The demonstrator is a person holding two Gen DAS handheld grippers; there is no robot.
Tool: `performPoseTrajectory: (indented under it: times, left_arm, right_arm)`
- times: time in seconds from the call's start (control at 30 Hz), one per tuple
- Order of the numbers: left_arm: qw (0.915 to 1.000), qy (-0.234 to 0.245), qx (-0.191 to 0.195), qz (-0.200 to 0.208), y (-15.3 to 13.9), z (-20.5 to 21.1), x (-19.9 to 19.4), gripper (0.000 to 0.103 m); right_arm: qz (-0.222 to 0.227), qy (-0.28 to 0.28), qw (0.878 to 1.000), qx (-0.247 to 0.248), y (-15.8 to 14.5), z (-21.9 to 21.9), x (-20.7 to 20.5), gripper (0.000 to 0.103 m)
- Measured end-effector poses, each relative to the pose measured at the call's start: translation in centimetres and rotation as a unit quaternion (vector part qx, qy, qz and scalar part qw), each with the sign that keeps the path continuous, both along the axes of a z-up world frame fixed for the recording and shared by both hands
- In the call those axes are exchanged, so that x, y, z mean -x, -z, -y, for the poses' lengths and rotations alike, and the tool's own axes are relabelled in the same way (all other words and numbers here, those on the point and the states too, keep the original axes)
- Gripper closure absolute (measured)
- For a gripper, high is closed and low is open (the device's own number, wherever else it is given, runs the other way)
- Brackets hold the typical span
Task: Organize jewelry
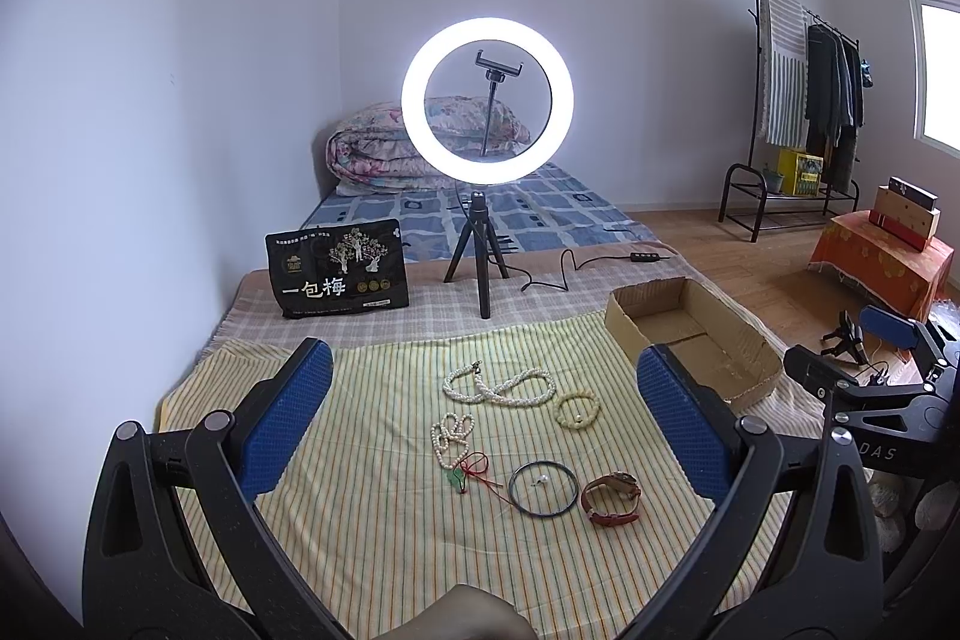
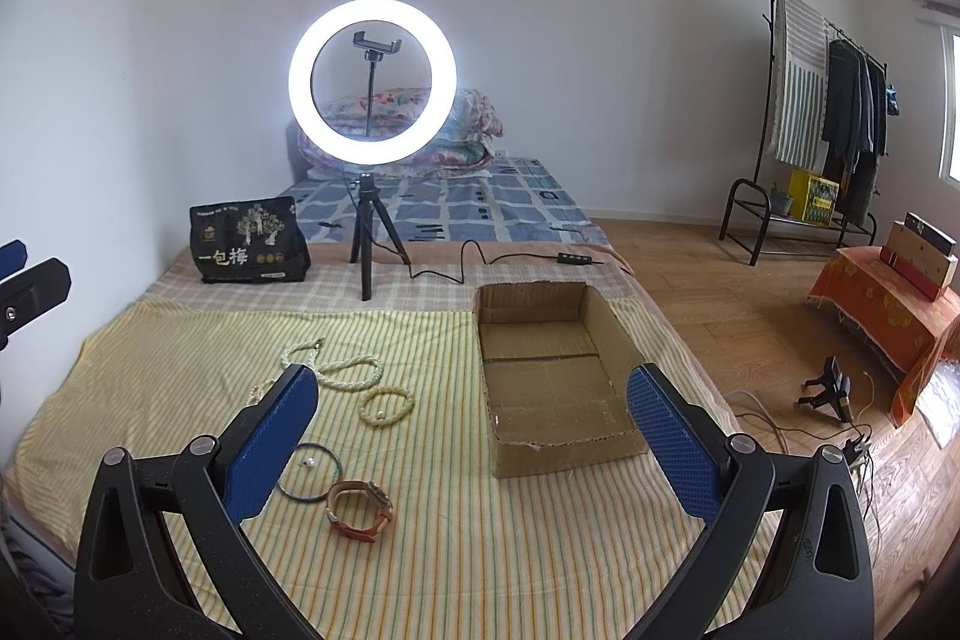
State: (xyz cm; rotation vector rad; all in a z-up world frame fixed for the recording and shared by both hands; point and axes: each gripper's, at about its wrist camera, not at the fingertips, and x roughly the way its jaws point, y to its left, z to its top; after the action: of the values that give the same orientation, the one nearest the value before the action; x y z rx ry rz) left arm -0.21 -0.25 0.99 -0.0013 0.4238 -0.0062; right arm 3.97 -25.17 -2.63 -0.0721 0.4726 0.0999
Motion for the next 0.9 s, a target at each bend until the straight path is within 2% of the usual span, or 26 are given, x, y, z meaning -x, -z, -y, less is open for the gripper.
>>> performPoseTrajectory:
  times: [0.9]
  left_arm:
    - [0.9999,-0.009,0.0,-0.005,-0.2,0.4,-0.7,0.0]
  right_arm:
    - [-0.015,0.003,1.0,0.002,1.0,0.0,-0.7,0.001]
